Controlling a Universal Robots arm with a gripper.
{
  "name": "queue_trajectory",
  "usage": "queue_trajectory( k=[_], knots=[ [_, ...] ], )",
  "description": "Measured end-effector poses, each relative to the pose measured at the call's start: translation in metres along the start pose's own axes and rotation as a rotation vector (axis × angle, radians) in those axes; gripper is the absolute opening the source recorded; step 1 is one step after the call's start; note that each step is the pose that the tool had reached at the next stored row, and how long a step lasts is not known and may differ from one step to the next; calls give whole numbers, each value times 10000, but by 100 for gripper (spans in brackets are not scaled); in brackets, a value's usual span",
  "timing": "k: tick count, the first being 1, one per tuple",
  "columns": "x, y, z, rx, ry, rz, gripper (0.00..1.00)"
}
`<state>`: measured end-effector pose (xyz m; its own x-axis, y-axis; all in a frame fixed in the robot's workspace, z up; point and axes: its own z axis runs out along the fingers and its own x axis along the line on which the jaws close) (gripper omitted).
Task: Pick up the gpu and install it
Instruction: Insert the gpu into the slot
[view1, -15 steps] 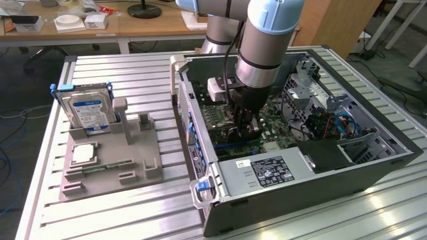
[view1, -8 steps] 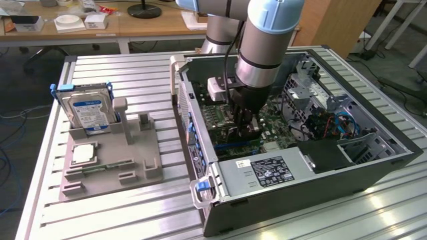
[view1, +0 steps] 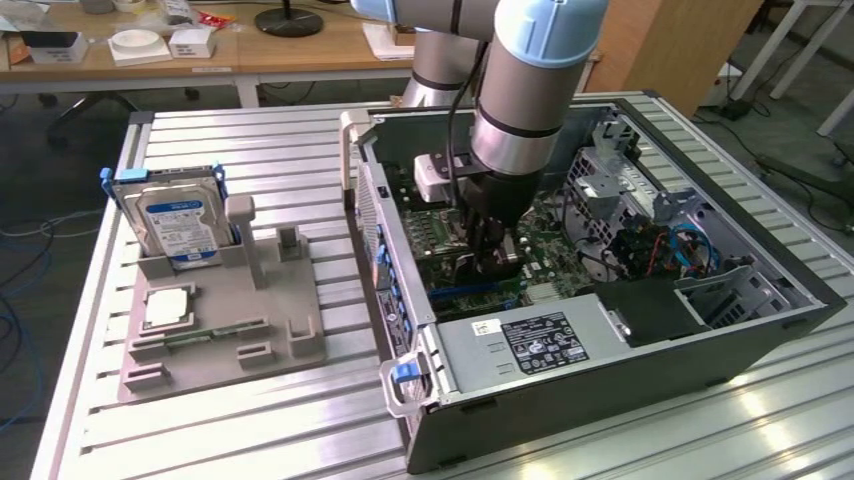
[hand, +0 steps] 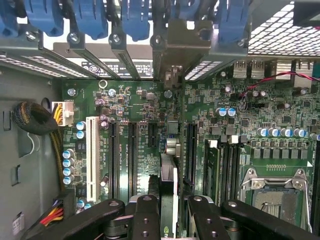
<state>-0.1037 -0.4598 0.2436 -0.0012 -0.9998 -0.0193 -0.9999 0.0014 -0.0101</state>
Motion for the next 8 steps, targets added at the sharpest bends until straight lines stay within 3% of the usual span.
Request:
queue_trajectory(
  k=[8],
  knots=[
    [1, 1, 19, -2, -22, 0, 27]
  ],
)
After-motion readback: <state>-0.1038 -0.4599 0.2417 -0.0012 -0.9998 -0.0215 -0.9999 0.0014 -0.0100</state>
